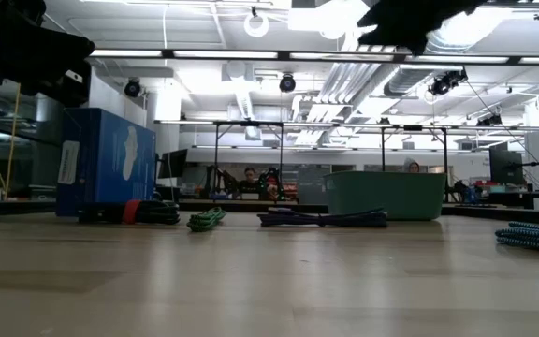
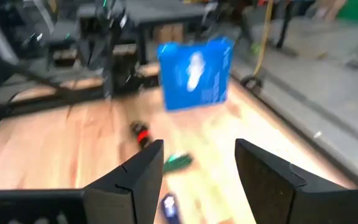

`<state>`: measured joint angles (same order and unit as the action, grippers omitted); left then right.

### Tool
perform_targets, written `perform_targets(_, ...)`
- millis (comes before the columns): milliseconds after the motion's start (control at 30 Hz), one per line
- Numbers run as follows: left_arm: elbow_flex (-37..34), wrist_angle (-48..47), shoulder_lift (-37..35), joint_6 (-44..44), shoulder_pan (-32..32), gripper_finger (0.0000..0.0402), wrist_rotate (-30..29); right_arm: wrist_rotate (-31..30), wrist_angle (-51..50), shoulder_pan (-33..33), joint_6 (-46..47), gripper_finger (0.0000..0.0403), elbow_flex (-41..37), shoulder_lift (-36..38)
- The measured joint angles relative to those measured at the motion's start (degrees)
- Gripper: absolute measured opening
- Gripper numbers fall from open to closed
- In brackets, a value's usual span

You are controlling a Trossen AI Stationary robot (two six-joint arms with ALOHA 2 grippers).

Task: Pick and place USB-C Cables
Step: Put the purple charger cable into the green bin

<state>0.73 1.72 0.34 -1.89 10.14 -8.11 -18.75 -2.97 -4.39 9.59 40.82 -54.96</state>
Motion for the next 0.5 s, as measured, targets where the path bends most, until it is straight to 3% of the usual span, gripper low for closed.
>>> perform_targets(200, 0.0, 0.02, 0.0, 0.0, -0.01, 0.0, -0.01, 11.08, -0.62, 2.81, 2.55, 0.0191, 0.0, -8.67)
perform_targets(500, 0.0, -0.01, 0.0, 0.0, -0.01, 0.0, -0.01, 11.97, 0.83, 3.8, 0.8, 0.0191, -0.02, -22.0)
